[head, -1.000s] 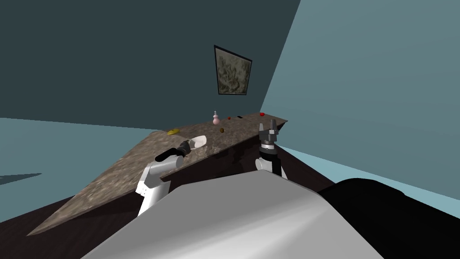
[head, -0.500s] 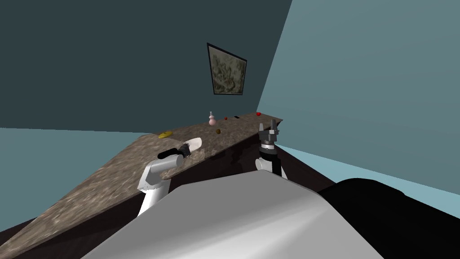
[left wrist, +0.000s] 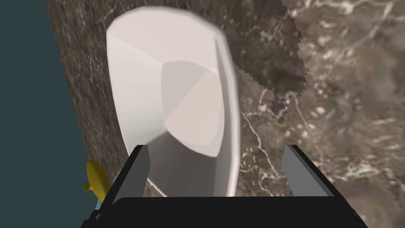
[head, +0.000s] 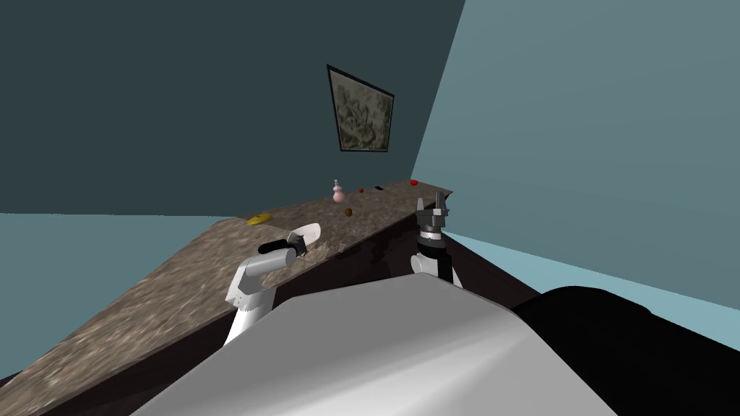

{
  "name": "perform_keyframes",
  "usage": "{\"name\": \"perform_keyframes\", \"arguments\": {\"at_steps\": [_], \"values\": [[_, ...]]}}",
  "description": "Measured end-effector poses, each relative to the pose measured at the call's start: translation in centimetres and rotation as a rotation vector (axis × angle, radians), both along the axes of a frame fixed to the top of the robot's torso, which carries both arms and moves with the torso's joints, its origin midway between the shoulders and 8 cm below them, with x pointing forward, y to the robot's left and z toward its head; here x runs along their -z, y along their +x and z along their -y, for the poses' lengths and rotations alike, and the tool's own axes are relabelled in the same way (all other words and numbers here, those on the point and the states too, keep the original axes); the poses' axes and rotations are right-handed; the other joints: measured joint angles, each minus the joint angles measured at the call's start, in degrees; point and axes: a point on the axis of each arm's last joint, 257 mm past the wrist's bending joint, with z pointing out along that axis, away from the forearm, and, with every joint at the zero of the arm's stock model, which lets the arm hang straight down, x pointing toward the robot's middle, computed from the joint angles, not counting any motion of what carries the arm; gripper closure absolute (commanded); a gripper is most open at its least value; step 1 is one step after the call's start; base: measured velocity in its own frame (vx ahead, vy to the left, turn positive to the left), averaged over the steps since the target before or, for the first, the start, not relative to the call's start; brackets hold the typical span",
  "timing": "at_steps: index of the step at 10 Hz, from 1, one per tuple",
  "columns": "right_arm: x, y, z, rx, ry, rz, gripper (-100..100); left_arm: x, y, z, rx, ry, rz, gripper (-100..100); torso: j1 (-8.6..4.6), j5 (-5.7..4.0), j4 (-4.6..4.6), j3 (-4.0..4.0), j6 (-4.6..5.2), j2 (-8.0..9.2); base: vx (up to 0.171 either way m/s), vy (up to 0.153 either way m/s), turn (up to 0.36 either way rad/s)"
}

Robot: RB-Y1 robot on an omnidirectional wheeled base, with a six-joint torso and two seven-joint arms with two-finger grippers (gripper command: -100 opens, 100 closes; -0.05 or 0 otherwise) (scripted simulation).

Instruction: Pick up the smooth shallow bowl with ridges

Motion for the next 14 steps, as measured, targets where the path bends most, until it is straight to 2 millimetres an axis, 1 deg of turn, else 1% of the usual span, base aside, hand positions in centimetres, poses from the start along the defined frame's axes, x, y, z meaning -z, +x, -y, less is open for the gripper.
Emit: {"name": "perform_keyframes", "arguments": {"at_steps": [1,4,5,9,10,11,13,14], "values": [[0.0,0.0,0.0,0.000,0.000,0.000,0,0.0,0.0,0.0,0.000,0.000,0.001,-100,0.02,0.01,0.01,0.03,0.00,0.04,0.019,0.004,-0.001],[0.0,0.0,0.0,0.000,0.000,0.000,0,1.1,0.6,-0.1,0.000,-0.001,-0.001,-100,0.08,0.02,-0.02,-0.05,0.00,-0.08,0.031,0.010,-0.002],[0.0,0.0,0.0,0.000,0.000,0.000,0,1.1,0.6,-0.1,0.000,0.000,0.000,100,0.06,0.02,-0.01,-0.01,0.00,-0.02,0.000,0.000,0.000],[0.0,0.0,0.0,0.000,0.000,0.000,0,1.2,0.6,-0.1,0.000,-0.001,-0.001,100,0.01,-0.01,0.04,0.06,0.00,0.09,0.000,0.000,0.000],[0.0,0.0,0.0,0.000,0.000,0.000,0,1.2,0.6,-0.1,0.000,-0.001,-0.001,0,0.00,-0.02,0.05,0.08,0.00,0.11,0.000,0.000,0.000],[0.0,0.0,0.0,0.000,0.000,0.000,0,1.2,0.6,-0.1,0.000,-0.001,-0.002,100,0.00,-0.02,0.05,0.09,0.00,0.12,-0.022,-0.006,0.000],[0.0,0.0,0.0,0.000,0.000,0.000,0,0.5,0.3,-0.1,0.000,0.001,0.002,100,-0.08,-0.06,0.10,0.19,-0.02,0.30,-0.027,-0.009,0.003],[0.0,0.0,0.0,0.000,0.000,0.000,0,0.5,0.2,-0.1,0.000,0.000,0.000,0,-0.07,-0.05,0.11,0.18,-0.01,0.25,0.000,0.000,0.000]]}}
